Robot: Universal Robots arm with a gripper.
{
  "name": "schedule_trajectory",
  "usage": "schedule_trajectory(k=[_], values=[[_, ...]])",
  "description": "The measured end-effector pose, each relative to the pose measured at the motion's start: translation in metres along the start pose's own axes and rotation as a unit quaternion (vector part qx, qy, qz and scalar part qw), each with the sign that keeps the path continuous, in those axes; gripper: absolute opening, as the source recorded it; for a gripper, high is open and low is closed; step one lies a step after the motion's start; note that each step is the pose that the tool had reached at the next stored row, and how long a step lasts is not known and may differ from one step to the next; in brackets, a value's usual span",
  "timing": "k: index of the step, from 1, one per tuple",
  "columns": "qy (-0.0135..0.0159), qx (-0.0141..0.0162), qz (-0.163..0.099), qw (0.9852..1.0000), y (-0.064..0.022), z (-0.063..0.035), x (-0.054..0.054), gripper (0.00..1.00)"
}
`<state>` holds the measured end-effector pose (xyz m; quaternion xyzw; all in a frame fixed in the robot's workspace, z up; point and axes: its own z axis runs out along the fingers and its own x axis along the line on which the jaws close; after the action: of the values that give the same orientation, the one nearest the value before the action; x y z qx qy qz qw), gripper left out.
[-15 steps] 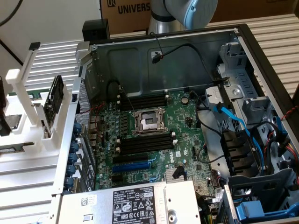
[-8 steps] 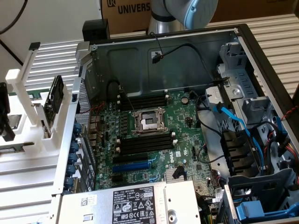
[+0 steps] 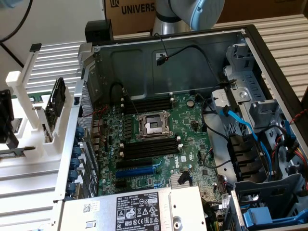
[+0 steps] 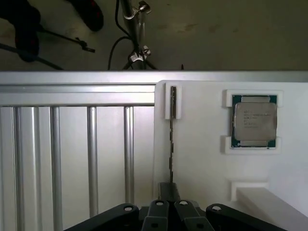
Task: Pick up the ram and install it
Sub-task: 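Pick up the ram and move it above insertion slot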
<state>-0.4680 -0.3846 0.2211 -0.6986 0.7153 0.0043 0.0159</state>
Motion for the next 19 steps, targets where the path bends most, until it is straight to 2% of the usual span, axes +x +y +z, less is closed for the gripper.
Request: schedule_trajectory(k=[1,3,4,5,16,17,18,19], values=[[-0.0023,-0.0043,0.000,1.0000,0.0000,0.0000,0.0000,0.10],[-0.0066,-0.0150,0.001,0.9999,-0.0001,0.0002,0.0001,0.10],[-0.0084,-0.0192,0.001,0.9998,-0.0002,0.0003,0.0002,0.10],[-0.0096,-0.0214,0.001,0.9997,-0.0002,0.0003,0.0002,0.10],[-0.0097,-0.0227,0.001,0.9997,-0.0002,0.0003,0.0003,0.10],[-0.0097,-0.0227,0.001,0.9997,-0.0002,0.0003,0.0003,0.11],[-0.0097,-0.0228,0.001,0.9997,-0.0002,0.0003,0.0003,0.17],[-0.0097,-0.0229,0.001,0.9997,-0.0002,0.0003,0.0003,0.17]])
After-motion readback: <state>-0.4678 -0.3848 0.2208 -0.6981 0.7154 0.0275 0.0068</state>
